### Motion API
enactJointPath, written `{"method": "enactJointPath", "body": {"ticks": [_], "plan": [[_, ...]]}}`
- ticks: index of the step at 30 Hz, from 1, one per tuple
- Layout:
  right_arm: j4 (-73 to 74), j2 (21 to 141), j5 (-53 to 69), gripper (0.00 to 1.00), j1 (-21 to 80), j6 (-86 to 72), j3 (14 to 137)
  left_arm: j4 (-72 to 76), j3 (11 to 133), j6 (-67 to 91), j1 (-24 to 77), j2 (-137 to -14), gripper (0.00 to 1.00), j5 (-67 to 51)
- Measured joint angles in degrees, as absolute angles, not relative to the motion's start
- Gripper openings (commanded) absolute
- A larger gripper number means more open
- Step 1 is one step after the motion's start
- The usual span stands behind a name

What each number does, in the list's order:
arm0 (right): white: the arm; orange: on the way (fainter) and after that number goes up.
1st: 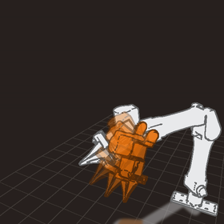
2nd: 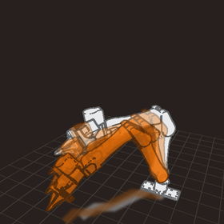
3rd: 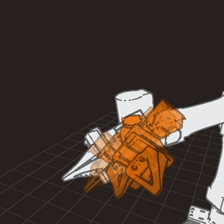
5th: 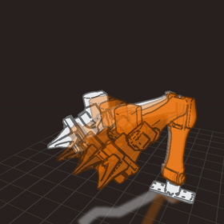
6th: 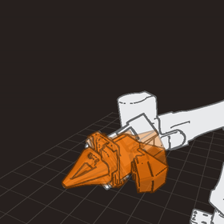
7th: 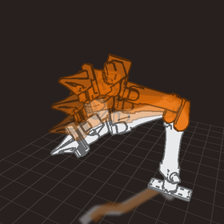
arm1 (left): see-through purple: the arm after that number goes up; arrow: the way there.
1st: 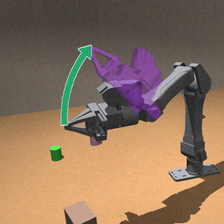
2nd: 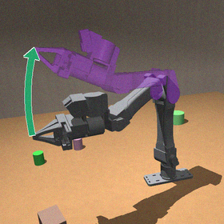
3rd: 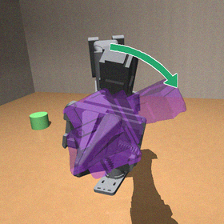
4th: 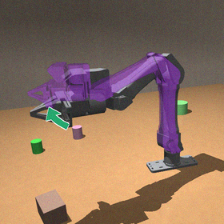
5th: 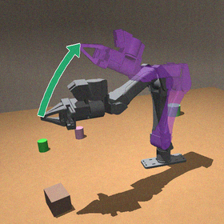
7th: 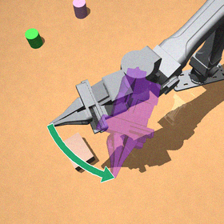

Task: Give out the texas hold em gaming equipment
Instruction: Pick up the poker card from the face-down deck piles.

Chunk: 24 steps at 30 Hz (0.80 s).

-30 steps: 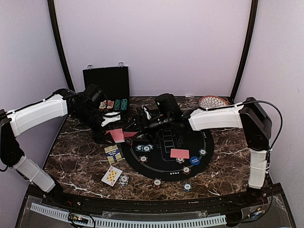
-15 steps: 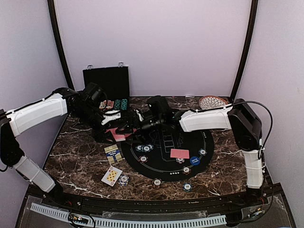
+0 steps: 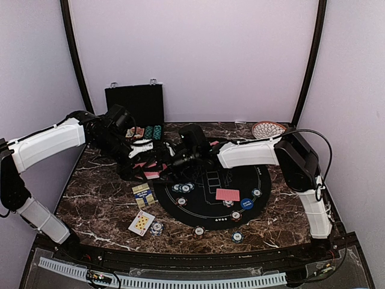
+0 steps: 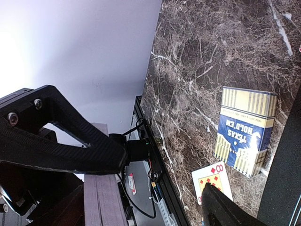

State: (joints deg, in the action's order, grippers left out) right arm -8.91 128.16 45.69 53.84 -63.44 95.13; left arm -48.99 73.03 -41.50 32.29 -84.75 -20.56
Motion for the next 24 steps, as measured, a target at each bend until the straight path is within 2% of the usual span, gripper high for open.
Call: {"method": "enactJointPath", "body": {"ticks": [16,24], "plan": [[-10.28,124.86,46.72,0.69,52.07,-61.82,89.21,-49.84,73.01,-41.52,32.4,-85.47,0.0,-20.38],[-10.33,123.85,46.7,0.68,51.81,-61.78,88.12,-49.84,73.01,-41.52,32.4,-85.47,0.0,-20.45]]}}
